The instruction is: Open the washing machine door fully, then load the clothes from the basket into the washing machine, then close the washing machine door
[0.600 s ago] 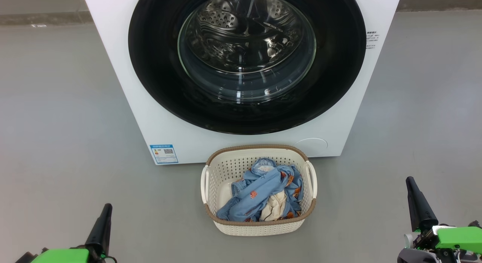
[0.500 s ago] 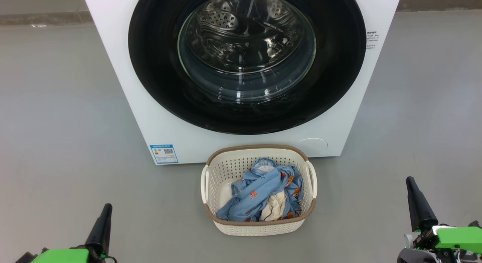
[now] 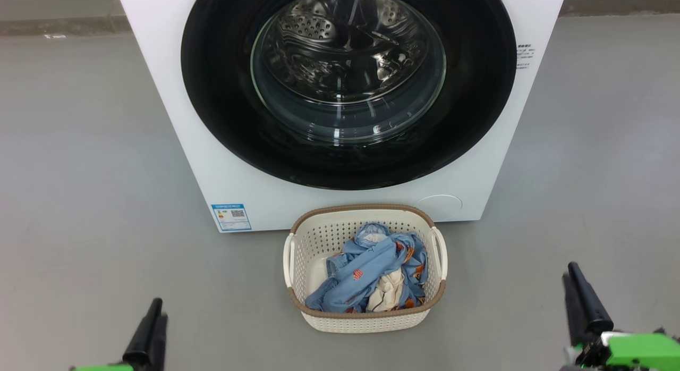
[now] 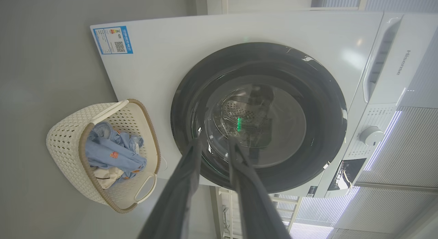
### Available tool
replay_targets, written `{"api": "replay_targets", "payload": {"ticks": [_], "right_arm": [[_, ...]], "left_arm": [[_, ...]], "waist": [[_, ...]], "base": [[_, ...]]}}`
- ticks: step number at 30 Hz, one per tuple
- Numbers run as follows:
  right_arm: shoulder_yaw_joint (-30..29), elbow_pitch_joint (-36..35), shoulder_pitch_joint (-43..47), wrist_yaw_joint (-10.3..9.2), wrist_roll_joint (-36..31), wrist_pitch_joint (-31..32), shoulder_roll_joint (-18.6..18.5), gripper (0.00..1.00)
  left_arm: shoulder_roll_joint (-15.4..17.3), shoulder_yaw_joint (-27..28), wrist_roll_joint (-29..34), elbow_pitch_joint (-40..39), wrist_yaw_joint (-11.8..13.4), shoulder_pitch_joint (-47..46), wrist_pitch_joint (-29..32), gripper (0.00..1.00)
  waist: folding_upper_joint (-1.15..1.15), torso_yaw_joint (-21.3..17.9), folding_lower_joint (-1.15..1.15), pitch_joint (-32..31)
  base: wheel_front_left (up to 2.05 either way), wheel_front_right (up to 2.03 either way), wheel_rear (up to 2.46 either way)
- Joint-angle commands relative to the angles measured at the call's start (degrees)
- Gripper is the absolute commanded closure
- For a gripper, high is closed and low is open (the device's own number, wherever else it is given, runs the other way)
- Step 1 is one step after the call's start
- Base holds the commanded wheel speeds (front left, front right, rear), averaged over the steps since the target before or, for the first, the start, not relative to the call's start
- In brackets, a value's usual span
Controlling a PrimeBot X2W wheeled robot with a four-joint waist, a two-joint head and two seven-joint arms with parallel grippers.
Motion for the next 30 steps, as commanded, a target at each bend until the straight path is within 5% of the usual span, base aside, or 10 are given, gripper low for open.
{"api": "replay_targets", "payload": {"ticks": [1, 30], "right_arm": [[0.08, 0.84, 0.49, 0.0, 0.0, 0.0, 0.31, 0.0], [3.22, -2.86, -0.97, 0.02, -0.98, -3.17, -0.05, 0.0]], "left_arm": [[-0.29, -0.1, 0.0, 0.75, 0.0, 0.57, 0.0, 0.0], [-0.09, -2.2, 1.85, -2.96, -0.15, -1.36, -4.78, 0.0]], "waist": [[0.0, 0.0, 0.0, 0.0], [0.0, 0.19, 0.0, 0.25]], "base": [[0.0, 0.0, 0.0], [0.0, 0.0, 0.0]]}}
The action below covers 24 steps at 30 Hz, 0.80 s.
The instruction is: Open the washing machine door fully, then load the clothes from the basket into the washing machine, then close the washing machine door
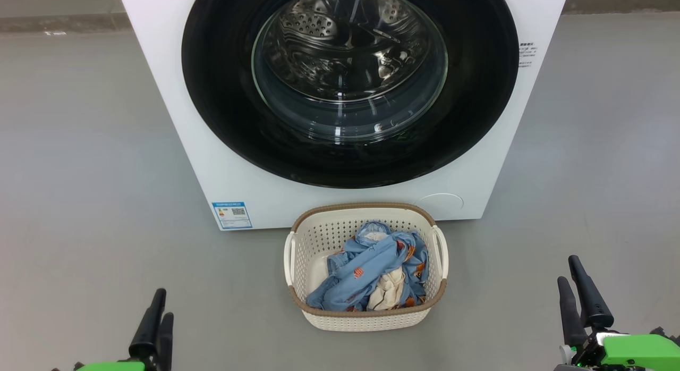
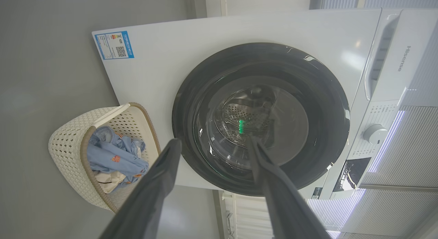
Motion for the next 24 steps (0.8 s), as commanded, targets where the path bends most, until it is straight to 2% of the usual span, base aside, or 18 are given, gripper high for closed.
{"api": "replay_targets", "payload": {"ticks": [1, 16, 24], "right_arm": [[0.88, -1.98, -2.9, 0.02, -0.65, -0.4, -0.65, 0.0], [4.99, -3.0, -4.26, 0.03, -4.61, -4.17, -3.18, 0.0], [6.81, -2.57, -5.11, 0.03, -10.47, -5.86, -4.45, 0.0]], "left_arm": [[1.08, 0.19, 0.67, -2.05, -0.16, -2.96, -0.61, 0.0], [2.22, -1.66, 9.7, -3.45, -0.24, -3.86, -3.14, 0.0], [2.57, -1.86, 20.06, -2.5, -0.28, -4.43, -4.49, 0.0]], "waist": [[0.0, 0.02, 0.0, -0.01], [0.0, 0.04, 0.0, -0.1], [0.0, 0.05, -0.01, -0.12]], "base": [[0.0, 0.0, 0.0], [0.0, 0.0, 0.0], [0.0, 0.0, 0.0]]}}
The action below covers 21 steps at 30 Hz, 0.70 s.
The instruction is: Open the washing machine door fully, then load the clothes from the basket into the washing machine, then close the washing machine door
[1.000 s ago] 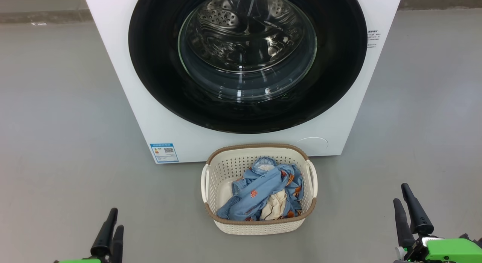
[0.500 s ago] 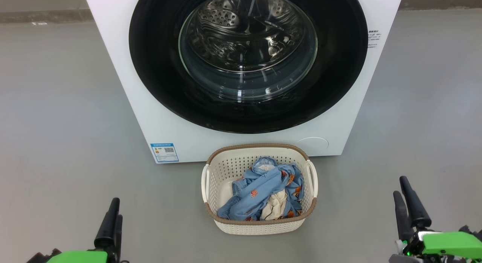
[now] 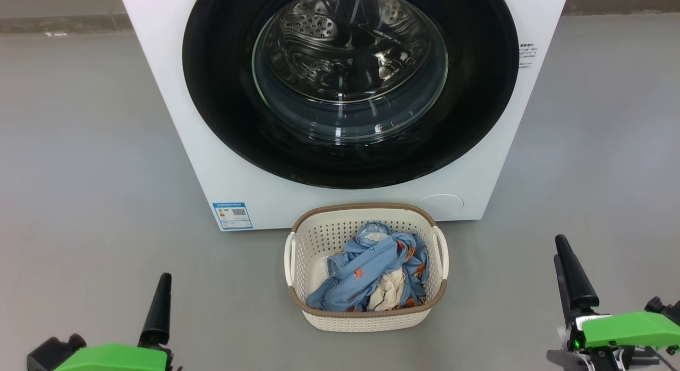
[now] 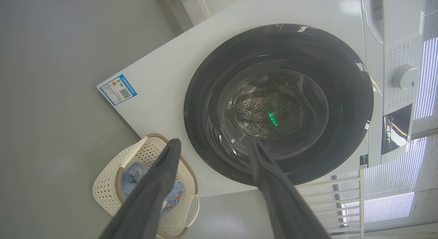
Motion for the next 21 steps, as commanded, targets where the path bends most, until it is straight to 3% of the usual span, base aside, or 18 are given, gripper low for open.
{"api": "replay_targets", "payload": {"ticks": [1, 12, 21], "right_arm": [[1.02, -1.65, -3.05, 0.03, -1.64, -0.69, -0.67, 0.0], [1.48, -1.52, -3.85, 0.04, -11.7, -2.37, -0.92, 0.0], [2.18, -0.9, -4.43, 0.05, -24.93, -3.89, -1.75, 0.0]], "left_arm": [[0.89, 0.75, 2.36, -1.19, -0.28, -2.95, -0.78, 0.0], [0.54, 1.06, 13.8, 0.47, -0.32, -3.86, -2.46, 0.0], [0.72, 0.91, 24.46, 1.95, 1.03, -4.43, -3.98, 0.0]], "waist": [[0.0, 0.01, -0.01, 0.03], [0.0, 0.0, -0.01, 0.12], [0.0, 0.13, -0.01, 0.04]], "base": [[0.0, 0.0, 0.0], [0.0, 0.0, 0.0], [0.0, 0.0, 0.0]]}}
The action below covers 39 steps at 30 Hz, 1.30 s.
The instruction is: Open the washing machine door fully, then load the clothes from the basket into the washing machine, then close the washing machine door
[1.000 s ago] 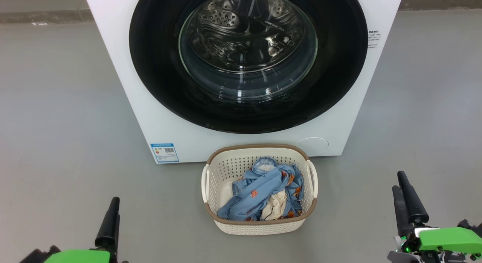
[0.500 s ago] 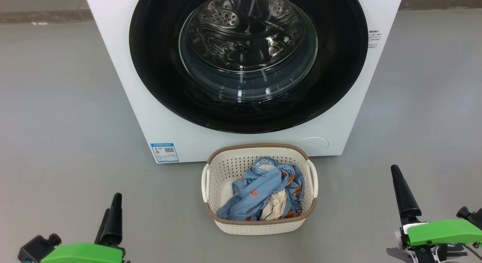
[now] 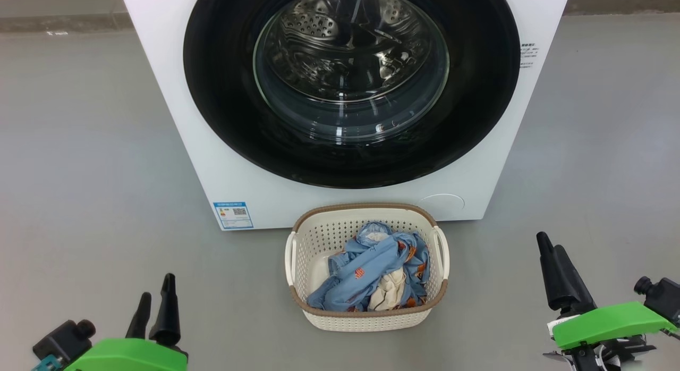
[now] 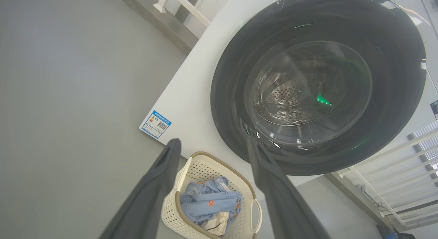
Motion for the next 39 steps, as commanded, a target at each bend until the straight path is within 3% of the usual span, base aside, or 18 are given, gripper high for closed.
{"api": "replay_targets", "payload": {"ticks": [1, 12, 39], "right_arm": [[1.14, -1.2, -3.06, 0.05, -3.16, -0.89, -1.14, 0.0], [2.69, 0.16, -3.97, 0.05, -16.71, -2.74, -1.52, 0.0], [8.17, 3.05, -6.48, 0.07, -32.49, -7.27, -3.68, 0.0]], "left_arm": [[0.77, 0.98, 2.22, -0.93, 0.08, -2.7, -0.93, 0.0], [0.63, 1.2, 10.99, 0.4, 0.19, -3.75, -2.79, 0.0], [0.39, 0.93, 30.16, 0.71, -0.19, -5.89, -7.34, 0.0]], "waist": [[0.0, 0.08, 0.0, -0.03], [0.0, 0.47, 0.0, -0.08], [0.0, 0.93, 0.0, -0.19]], "base": [[0.0, 0.0, 0.0], [0.0, 0.0, 0.0], [0.0, 0.0, 0.0]]}}
